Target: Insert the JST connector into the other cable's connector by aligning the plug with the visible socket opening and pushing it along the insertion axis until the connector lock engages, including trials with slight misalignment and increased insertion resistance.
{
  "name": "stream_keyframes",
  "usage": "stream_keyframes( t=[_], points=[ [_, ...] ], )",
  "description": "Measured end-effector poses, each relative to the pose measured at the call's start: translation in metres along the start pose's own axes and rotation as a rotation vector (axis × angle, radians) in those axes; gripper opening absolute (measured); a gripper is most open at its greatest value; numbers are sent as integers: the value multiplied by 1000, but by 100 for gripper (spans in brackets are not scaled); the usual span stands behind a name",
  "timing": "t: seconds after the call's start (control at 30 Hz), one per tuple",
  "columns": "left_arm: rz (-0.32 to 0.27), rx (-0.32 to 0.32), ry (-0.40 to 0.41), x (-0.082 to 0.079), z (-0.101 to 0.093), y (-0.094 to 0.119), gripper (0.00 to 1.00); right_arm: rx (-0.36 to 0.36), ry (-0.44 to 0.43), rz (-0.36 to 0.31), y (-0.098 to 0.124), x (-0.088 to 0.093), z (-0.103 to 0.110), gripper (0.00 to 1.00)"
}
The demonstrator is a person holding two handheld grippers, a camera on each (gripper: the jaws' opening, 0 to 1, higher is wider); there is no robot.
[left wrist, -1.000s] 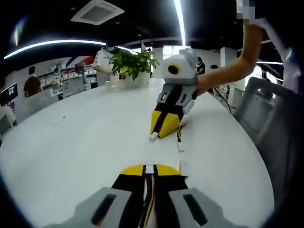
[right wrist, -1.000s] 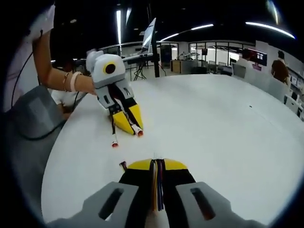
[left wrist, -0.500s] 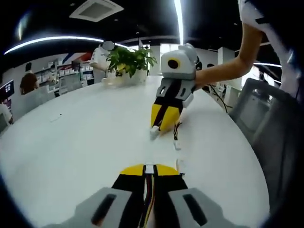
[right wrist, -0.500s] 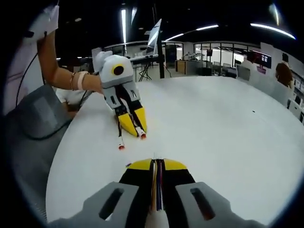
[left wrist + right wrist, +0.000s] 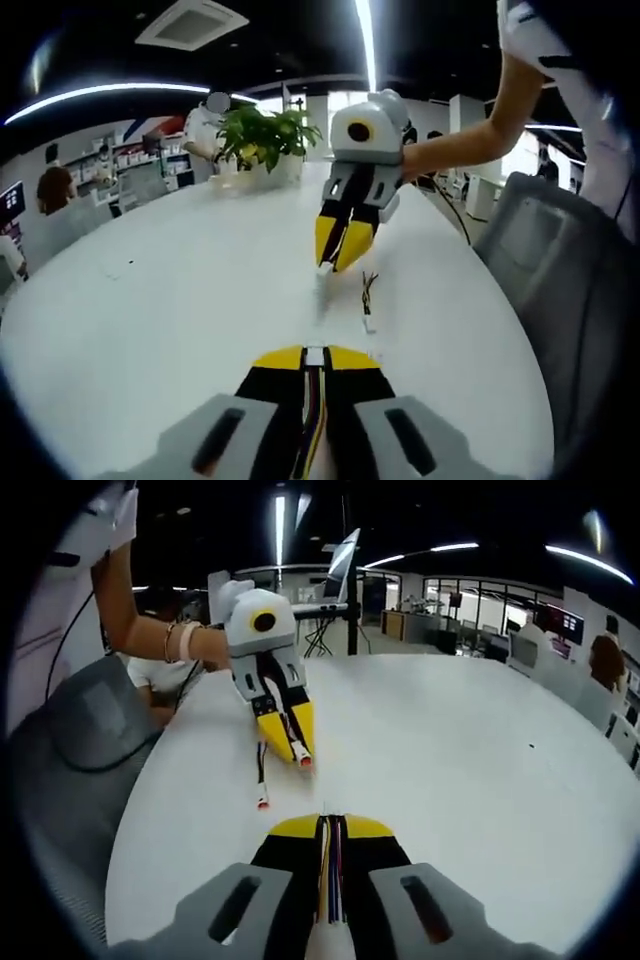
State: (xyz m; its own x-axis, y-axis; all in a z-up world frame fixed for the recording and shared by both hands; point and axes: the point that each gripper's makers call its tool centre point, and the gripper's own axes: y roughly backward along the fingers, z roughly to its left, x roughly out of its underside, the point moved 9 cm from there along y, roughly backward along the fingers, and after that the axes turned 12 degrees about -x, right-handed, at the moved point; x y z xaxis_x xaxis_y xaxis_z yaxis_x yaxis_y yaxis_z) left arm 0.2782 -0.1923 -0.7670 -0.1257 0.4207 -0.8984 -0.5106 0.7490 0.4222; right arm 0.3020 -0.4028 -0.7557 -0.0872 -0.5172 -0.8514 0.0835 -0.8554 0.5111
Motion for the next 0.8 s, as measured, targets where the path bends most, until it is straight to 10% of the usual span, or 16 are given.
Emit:
stream_keyframes(
  t=[0.8],
  points=[
    [-57,66,-21,-25,3,2,0,-101,69,-7,-6,-25,4,3]
  ],
)
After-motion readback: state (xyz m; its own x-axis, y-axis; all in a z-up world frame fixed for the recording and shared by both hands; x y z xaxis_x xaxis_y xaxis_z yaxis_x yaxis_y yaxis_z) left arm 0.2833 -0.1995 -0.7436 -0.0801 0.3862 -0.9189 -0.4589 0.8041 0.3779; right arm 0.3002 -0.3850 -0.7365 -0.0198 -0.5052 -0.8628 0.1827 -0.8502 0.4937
